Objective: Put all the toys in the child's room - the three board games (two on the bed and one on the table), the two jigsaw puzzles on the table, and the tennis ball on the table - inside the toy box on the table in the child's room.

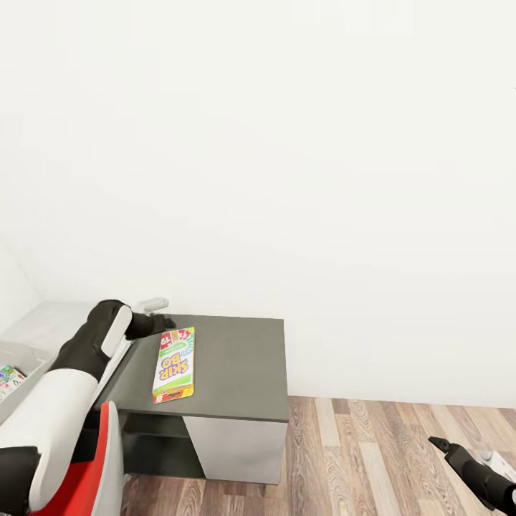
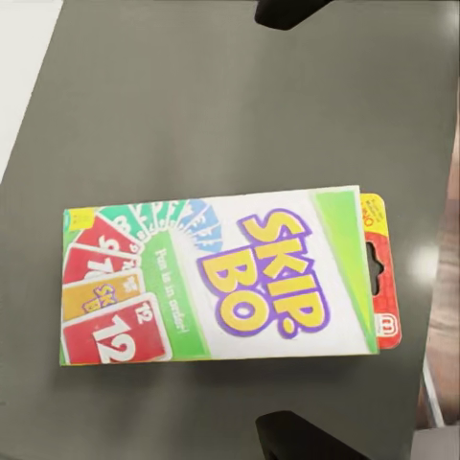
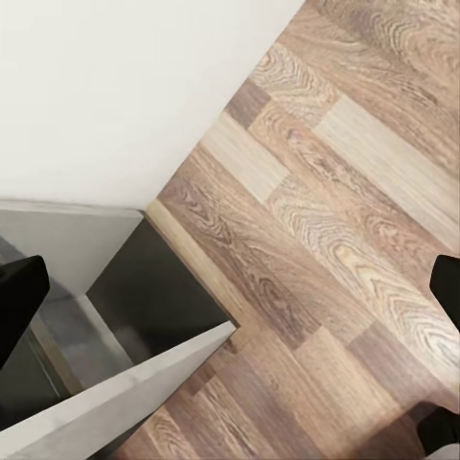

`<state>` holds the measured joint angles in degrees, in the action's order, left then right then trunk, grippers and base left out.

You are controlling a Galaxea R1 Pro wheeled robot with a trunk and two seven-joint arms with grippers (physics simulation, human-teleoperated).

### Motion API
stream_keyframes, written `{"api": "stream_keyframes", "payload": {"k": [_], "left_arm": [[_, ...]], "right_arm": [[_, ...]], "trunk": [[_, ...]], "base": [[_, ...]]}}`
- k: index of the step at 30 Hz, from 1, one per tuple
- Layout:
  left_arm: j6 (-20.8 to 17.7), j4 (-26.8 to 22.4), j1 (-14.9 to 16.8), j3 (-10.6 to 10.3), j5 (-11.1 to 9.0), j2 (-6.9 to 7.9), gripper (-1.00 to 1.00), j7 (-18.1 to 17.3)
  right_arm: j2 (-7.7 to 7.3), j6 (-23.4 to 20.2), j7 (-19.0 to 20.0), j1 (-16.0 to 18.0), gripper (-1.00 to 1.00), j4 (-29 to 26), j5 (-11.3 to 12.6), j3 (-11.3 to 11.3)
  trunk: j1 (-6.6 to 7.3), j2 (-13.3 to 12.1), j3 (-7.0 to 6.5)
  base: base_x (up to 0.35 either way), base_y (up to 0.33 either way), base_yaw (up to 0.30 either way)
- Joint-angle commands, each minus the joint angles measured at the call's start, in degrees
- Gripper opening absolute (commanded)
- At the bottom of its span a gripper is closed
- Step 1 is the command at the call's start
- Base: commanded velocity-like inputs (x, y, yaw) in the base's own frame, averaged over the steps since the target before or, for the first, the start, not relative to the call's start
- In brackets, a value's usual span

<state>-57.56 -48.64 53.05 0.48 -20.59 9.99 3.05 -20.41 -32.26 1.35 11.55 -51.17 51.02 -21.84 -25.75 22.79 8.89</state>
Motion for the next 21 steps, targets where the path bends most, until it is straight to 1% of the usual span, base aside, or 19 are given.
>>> {"api": "stream_keyframes", "payload": {"k": [1, 3, 5, 9, 15, 18, 19, 21], "left_arm": [[0.33, 0.42, 0.16, 0.05, -0.43, -0.05, 1.00, 0.33], [2.12, 1.90, 0.39, 0.05, -0.42, -0.17, 1.00, 0.36], [3.00, 2.89, 0.58, 0.04, -0.39, -0.21, 1.00, 0.36], [3.85, 3.42, 0.74, 0.04, -0.30, -0.23, 1.00, 0.32], [4.53, 3.56, 0.81, 0.04, -0.32, -0.21, 1.00, 0.29], [4.63, 3.55, 0.82, 0.04, -0.32, -0.18, 1.00, 0.29], [4.78, 3.57, 0.82, 0.04, -0.33, -0.15, 1.00, 0.29], [5.29, 3.56, 0.82, 0.08, -0.33, -0.11, 1.00, 0.29]], "right_arm": [[0.01, -0.35, 0.14, 0.05, 1.00, -0.04, -0.01, -0.15], [0.02, -0.34, 0.13, 0.05, 1.00, -0.11, -0.03, -0.14], [-0.02, -0.42, 0.02, 0.05, 1.00, -0.28, -0.04, -0.10], [0.00, -0.49, -0.59, 0.00, 1.00, -1.01, -0.11, -0.06], [0.00, -0.86, -2.73, 0.55, 1.00, -2.30, -0.01, 0.02], [-0.09, -1.01, -4.16, 1.93, 1.00, -2.52, -0.70, 1.13], [-0.21, -1.14, -5.13, 2.89, 1.00, -2.68, -1.45, 2.04], [-0.38, -1.36, -6.55, 4.54, 1.00, -2.78, -2.52, 3.14]], "trunk": [[-0.03, 0.12, 0.12], [-0.03, 0.12, 0.12], [-0.03, 0.12, 0.12], [-0.03, 0.12, 0.12], [-0.03, 0.12, 0.12], [-0.03, 0.12, 0.12], [-0.03, 0.12, 0.12], [-0.03, 0.12, 0.12]], "base": [[0.000, 0.000, 0.000], [0.000, 0.000, 0.000], [0.000, 0.000, 0.000], [0.000, 0.000, 0.000], [0.000, 0.000, 0.000], [0.000, 0.000, 0.000], [0.000, 0.000, 0.000], [0.000, 0.000, 0.000]]}}
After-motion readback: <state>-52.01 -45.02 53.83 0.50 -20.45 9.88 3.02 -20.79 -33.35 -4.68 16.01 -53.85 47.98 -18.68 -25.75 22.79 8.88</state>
